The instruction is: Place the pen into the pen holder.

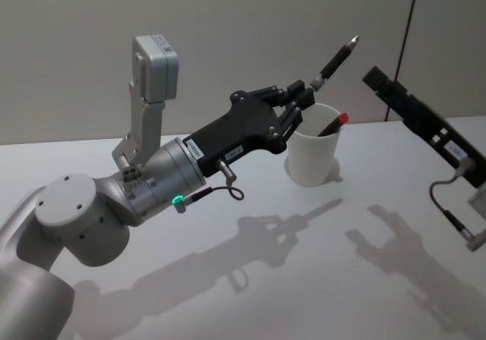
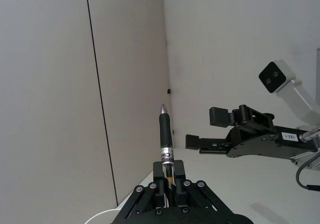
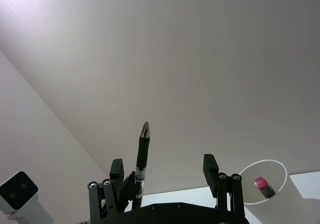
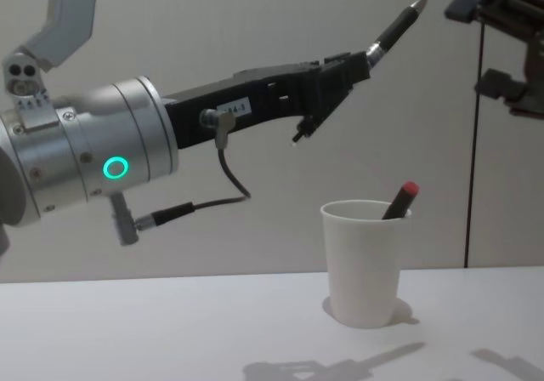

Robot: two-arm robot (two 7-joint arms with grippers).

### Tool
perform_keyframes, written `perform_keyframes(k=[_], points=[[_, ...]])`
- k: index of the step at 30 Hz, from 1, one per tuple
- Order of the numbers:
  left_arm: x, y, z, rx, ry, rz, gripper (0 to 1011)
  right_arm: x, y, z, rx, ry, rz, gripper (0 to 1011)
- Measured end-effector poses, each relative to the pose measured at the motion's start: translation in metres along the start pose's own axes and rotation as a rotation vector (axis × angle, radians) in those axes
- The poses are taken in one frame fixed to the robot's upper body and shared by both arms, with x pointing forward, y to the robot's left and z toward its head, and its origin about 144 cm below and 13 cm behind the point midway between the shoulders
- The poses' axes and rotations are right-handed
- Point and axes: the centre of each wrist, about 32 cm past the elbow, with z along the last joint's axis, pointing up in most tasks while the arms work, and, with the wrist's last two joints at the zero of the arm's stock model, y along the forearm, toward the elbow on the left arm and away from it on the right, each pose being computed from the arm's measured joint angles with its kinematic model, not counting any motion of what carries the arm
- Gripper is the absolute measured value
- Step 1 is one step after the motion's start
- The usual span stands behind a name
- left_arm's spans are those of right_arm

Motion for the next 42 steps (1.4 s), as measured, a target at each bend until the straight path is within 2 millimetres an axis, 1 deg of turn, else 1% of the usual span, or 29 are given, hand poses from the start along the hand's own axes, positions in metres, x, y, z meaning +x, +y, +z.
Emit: perform_keyframes(k=[11,23,42], points=[[0.0,0.0,0.0,0.0,0.0,0.0,123,0.002,0.018,-0.004,-0.028,0.024,0.018,1002],[0.0,0.0,0.0,0.0,0.0,0.0,123,0.003,0.032,-0.009,-0.046,0.037,0.058,1001],[0.0,0.0,0.0,0.0,0.0,0.0,123,-0.006,0.052,-0.022,-0.043,0.057,0.093,1001]])
